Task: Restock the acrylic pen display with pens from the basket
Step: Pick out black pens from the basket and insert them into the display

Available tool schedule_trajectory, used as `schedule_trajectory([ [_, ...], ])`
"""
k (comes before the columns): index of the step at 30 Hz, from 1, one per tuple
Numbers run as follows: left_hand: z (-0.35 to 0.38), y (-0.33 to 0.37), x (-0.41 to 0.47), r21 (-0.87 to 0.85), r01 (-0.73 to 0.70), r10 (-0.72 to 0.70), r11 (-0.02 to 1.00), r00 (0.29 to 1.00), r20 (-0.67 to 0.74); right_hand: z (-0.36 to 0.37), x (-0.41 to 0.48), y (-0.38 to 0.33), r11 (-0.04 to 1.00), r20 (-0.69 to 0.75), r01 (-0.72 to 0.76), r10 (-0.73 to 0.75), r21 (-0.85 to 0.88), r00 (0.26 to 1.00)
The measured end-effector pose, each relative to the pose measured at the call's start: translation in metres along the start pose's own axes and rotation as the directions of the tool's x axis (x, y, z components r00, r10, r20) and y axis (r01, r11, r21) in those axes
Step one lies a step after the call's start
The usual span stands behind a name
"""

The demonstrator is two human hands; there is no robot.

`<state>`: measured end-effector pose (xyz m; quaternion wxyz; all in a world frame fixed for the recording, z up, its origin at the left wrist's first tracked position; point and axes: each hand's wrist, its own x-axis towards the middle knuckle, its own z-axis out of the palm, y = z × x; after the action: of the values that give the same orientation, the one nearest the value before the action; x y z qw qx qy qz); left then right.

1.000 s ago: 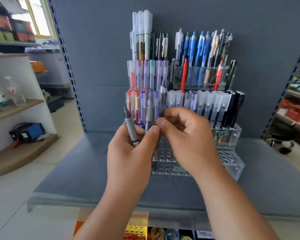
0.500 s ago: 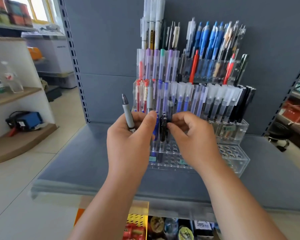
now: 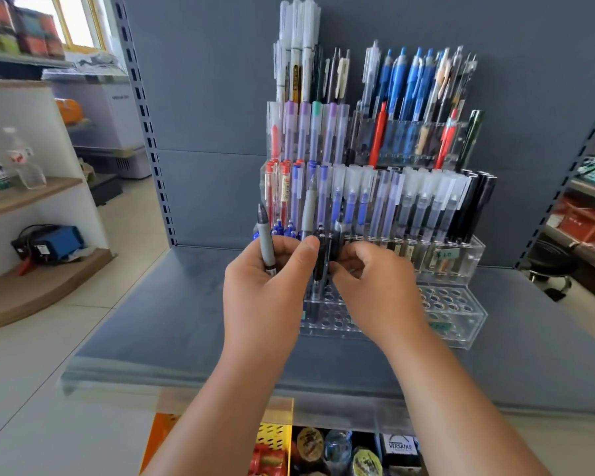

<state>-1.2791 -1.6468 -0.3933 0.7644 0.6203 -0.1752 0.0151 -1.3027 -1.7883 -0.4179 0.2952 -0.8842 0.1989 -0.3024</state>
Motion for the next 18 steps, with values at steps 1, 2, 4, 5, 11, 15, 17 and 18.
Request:
schedule_trajectory([
  [1, 0.0009, -0.0002, -0.0006, 0.000, -0.003, 0.003, 1.000, 1.000, 0.000, 0.0007, 0.0001, 0.0003, 1.000, 0.007, -0.002, 0.002, -0.014, 1.000],
  [2, 0.0018, -0.0002, -0.0013, 0.002, -0.009, 0.009, 1.000, 1.000, 0.000, 0.0011, -0.0002, 0.0002, 1.000, 0.014, -0.004, 0.005, -0.025, 1.000],
  [4, 0.0040, 0.0002, -0.0028, 0.007, -0.019, 0.019, 1.000, 1.000, 0.004, 0.0017, -0.0012, 0.0001, 1.000, 0.026, -0.008, 0.008, -0.024, 1.000],
  [5, 0.0051, 0.0003, -0.0032, 0.005, -0.022, 0.022, 1.000, 1.000, 0.009, 0.0017, -0.0020, -0.0002, 1.000, 0.030, -0.003, 0.004, -0.021, 1.000],
  [11, 0.0082, -0.0019, -0.0042, 0.025, -0.046, 0.045, 0.999, 0.999, 0.027, -0.0004, -0.0076, -0.0026, 0.996, 0.049, 0.047, -0.043, -0.077, 0.998],
  [15, 0.0085, -0.0010, -0.0041, 0.042, -0.056, 0.055, 0.998, 0.998, 0.020, -0.0017, -0.0083, -0.0041, 0.998, 0.048, 0.034, -0.031, -0.059, 0.998],
  [17, 0.0081, -0.0005, -0.0036, 0.039, -0.050, 0.049, 0.998, 0.999, 0.024, -0.0035, -0.0084, -0.0051, 0.999, 0.040, 0.029, -0.028, -0.029, 0.999],
  [18, 0.0081, 0.0001, -0.0036, 0.036, -0.047, 0.046, 0.998, 0.999, 0.029, -0.0050, -0.0083, -0.0056, 1.000, 0.036, 0.025, -0.025, -0.012, 0.999],
])
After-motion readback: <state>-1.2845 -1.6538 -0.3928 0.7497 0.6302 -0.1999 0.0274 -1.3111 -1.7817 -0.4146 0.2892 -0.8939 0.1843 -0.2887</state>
